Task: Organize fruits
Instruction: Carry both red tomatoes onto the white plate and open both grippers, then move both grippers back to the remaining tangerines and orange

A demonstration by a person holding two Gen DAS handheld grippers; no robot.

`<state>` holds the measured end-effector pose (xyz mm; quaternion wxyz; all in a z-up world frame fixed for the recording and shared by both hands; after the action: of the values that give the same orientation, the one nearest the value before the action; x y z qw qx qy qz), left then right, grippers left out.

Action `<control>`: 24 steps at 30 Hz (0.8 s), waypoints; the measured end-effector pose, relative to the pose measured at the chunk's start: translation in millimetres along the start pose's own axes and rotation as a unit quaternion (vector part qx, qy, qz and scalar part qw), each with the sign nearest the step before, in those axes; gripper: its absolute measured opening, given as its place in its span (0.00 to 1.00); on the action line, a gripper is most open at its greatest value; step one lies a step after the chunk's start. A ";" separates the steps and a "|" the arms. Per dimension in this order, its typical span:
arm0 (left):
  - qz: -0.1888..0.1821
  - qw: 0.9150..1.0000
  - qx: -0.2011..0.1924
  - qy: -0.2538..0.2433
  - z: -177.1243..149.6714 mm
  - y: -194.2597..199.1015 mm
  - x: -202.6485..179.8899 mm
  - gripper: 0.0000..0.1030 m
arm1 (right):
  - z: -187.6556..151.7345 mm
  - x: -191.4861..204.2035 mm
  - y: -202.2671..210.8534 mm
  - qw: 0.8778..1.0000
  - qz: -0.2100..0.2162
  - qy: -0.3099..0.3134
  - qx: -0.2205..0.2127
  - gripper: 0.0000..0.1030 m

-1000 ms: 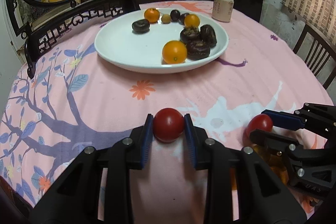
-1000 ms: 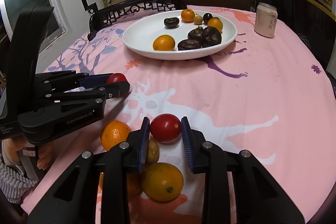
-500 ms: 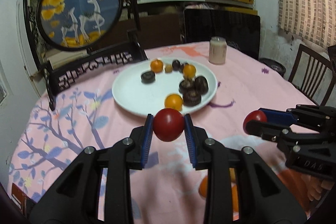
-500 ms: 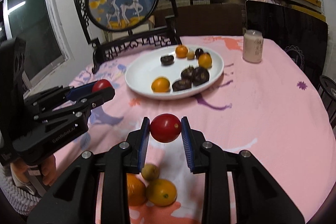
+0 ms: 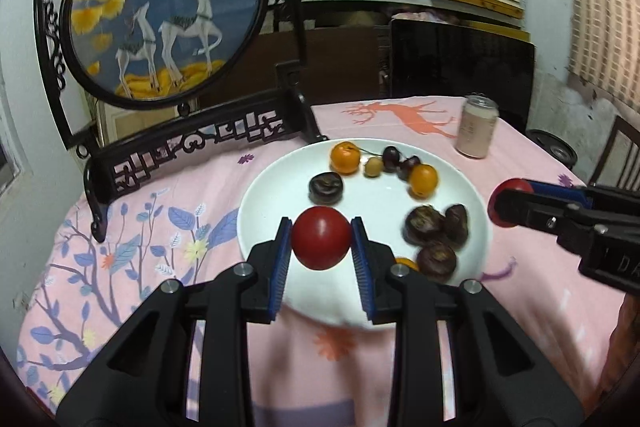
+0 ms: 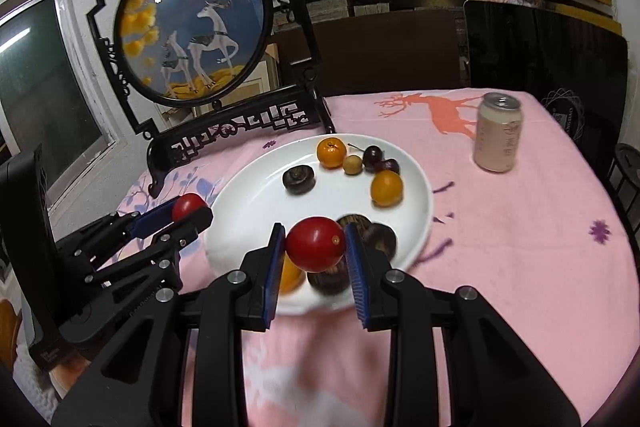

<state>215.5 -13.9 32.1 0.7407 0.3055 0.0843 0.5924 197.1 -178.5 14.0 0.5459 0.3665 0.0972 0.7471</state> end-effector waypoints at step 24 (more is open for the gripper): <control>0.030 0.998 0.013 0.047 -40.1 22.8 27.8 0.89 | -28.2 -35.4 29.3 0.996 0.024 -0.080 0.013 0.61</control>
<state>185.1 28.6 19.2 0.7136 0.2898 0.1174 0.6270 161.6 -214.0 -5.7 0.5294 0.4341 0.0540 0.7269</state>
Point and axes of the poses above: each gripper's, at about its wrist camera, not at the fingertips, and y roughly against the way its jaws point, x to its left, z to its top, the point moved 2 cm from there along -y, roughly the way its jaws point, and after that the axes turned 12 degrees about -y, right-handed, at the moved point
